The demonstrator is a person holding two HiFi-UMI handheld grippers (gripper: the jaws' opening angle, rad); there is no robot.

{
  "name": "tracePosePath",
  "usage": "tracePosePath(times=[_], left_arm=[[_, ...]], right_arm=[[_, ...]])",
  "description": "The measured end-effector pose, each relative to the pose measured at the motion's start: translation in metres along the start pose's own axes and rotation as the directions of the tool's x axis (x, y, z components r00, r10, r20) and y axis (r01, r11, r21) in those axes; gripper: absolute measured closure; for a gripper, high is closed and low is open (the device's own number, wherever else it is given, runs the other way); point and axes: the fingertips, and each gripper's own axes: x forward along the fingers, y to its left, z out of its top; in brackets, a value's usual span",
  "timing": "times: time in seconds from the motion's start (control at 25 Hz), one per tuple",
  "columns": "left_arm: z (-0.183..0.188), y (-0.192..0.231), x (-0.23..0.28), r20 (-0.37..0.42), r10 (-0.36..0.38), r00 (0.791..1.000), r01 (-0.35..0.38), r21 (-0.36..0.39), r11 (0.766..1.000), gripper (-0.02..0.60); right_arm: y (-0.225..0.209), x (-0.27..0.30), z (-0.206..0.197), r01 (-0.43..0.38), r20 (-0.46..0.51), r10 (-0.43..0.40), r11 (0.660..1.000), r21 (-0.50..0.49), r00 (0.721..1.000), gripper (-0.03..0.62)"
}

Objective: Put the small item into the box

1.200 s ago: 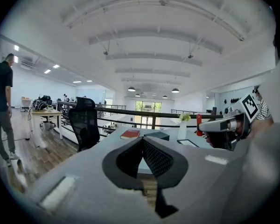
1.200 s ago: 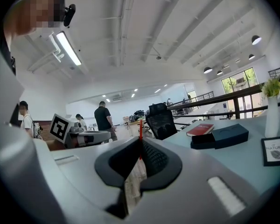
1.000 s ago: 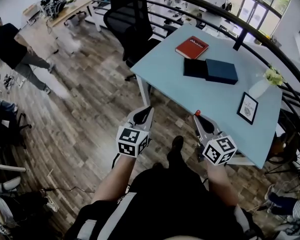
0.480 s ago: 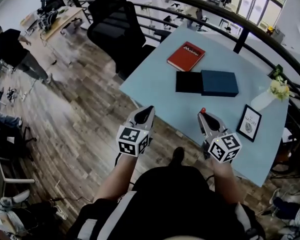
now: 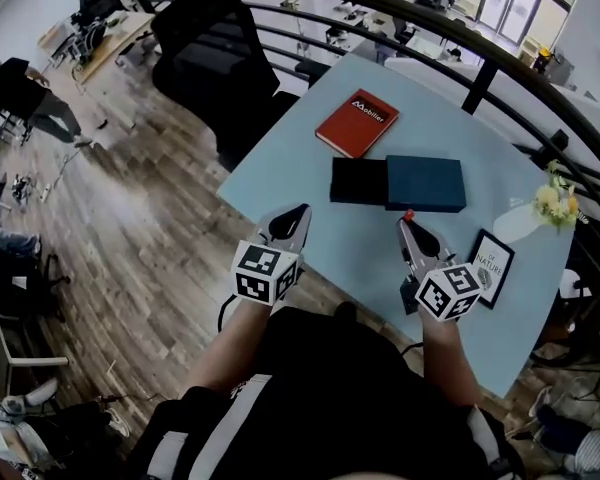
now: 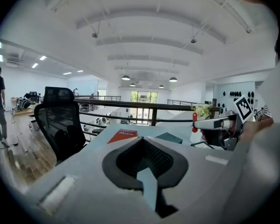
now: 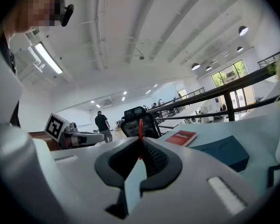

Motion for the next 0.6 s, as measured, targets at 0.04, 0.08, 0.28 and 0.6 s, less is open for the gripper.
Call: tracePosePath(times=[0.04, 0.08, 0.28, 0.6], left_arm=[[0.003, 0.001, 0.004, 0.003, -0.001, 1.000, 0.001, 0.003, 1.000, 0.578], [0.005, 0.002, 0.009, 0.007, -0.002, 1.000, 0.001, 0.004, 1.000, 0.578], [0.013, 0.007, 0.029, 0.016, -0.018, 1.000, 0.018, -0.001, 1.000, 0.578], [0.020, 0.023, 0.070, 0.002, -0.111, 0.994, 0.111, 0.015, 0.994, 0.578]], right_arm=[[-0.005, 0.001, 0.001, 0.004, 0.001, -0.004, 1.000, 0.007, 1.000, 0.582], [-0.009, 0.002, 0.000, 0.007, 0.000, -0.007, 1.000, 0.013, 1.000, 0.582], [-0.017, 0.011, 0.006, 0.009, 0.002, -0.009, 1.000, 0.018, 1.000, 0.582], [-0.035, 0.027, 0.004, 0.092, 0.024, -0.093, 0.995, 0.041, 0.995, 0.582]])
